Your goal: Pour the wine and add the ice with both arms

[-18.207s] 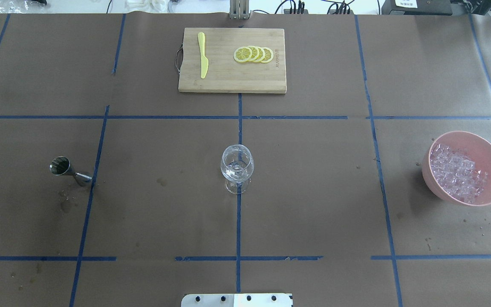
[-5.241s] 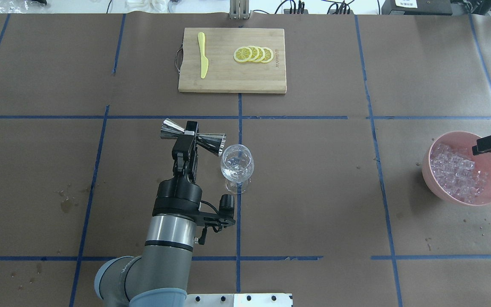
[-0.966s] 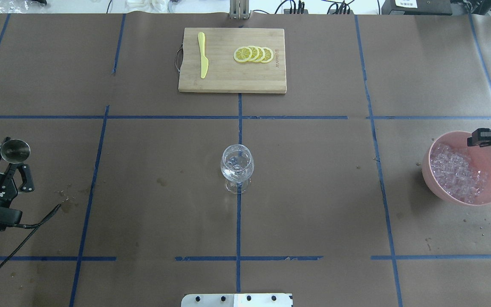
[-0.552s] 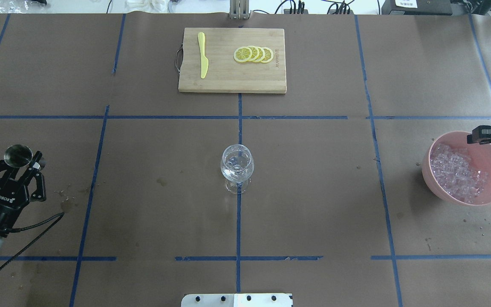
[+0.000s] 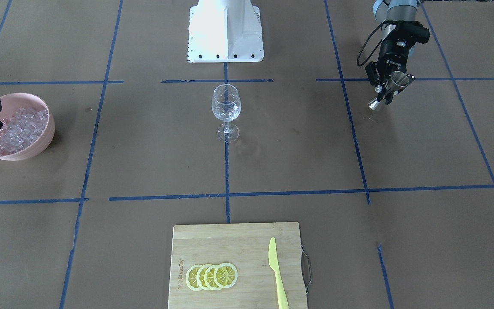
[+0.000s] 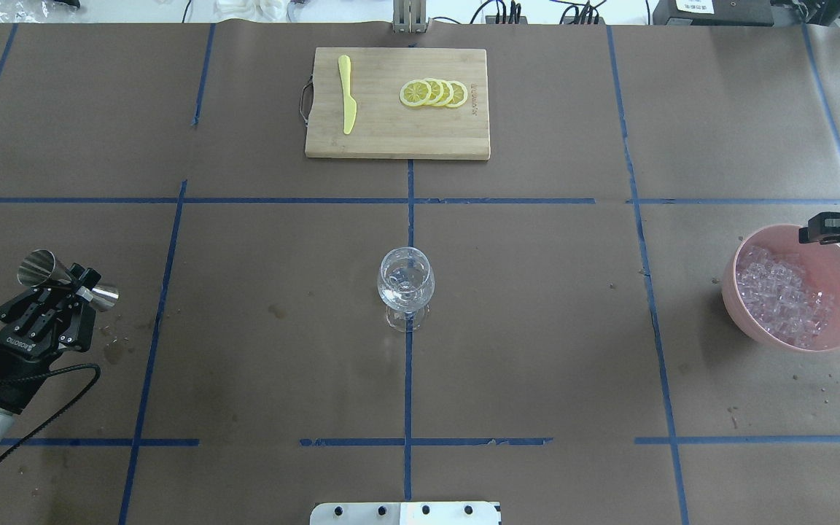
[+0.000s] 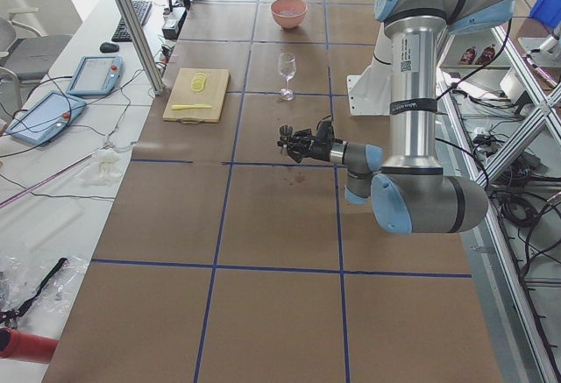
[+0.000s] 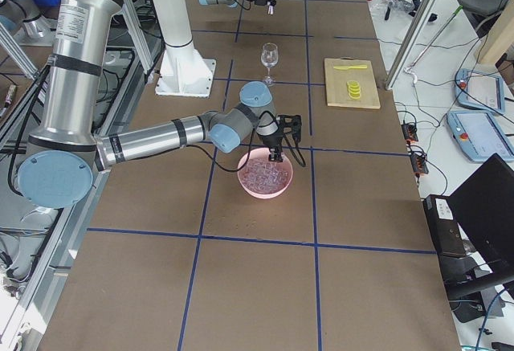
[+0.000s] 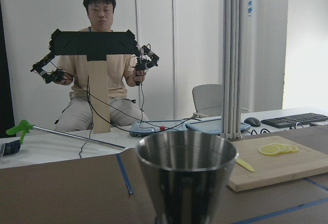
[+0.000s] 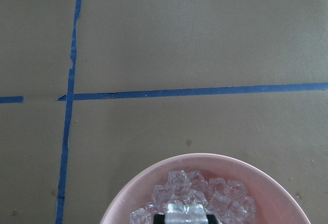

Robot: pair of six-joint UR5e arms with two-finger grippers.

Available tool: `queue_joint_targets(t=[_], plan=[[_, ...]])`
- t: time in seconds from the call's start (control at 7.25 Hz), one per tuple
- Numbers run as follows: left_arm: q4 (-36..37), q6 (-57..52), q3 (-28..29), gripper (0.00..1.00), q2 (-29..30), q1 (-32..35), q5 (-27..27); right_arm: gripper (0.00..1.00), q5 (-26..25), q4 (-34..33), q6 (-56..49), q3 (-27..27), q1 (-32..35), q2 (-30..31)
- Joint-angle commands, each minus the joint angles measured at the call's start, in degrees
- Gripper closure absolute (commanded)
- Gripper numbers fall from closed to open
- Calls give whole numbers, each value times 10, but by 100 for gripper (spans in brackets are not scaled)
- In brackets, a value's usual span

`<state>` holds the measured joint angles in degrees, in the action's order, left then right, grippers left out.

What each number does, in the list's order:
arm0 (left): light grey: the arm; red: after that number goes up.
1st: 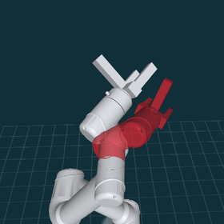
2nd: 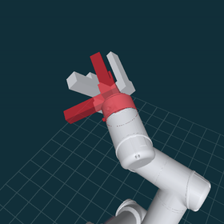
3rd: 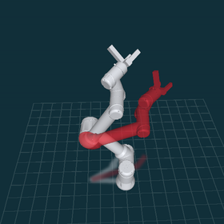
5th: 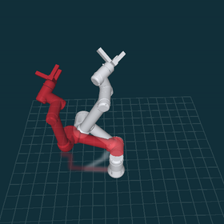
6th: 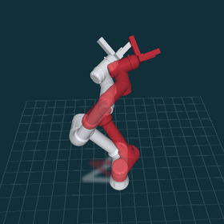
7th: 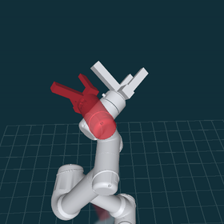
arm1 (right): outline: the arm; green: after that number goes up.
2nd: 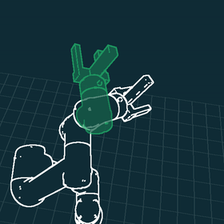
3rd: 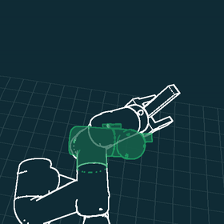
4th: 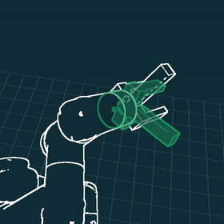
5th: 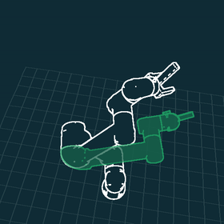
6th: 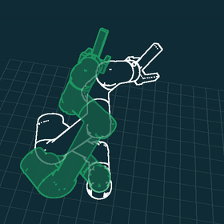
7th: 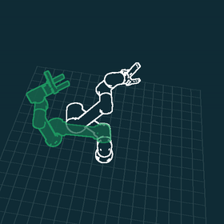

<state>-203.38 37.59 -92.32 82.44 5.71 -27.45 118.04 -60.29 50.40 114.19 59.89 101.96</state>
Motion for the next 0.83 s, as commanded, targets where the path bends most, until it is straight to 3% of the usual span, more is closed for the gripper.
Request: queue_joint_targets(t=[0.0,0.28,0.41,0.55,0.69], plan=[[0,132,-8,100,1,0,-25,100,0,0,1,1,0,0],[3,252,-8,100,1,0,-41,100,0,0,1,1,1,0],[10,261,-7,100,0,-1,-46,100,0,0,1,1,1,0],[63,260,-7,100,-11,-1,-60,100,0,0,1,0,0,0],[91,259,-10,100,-52,0,-65,100,-1,0,1,0,0,-1]])
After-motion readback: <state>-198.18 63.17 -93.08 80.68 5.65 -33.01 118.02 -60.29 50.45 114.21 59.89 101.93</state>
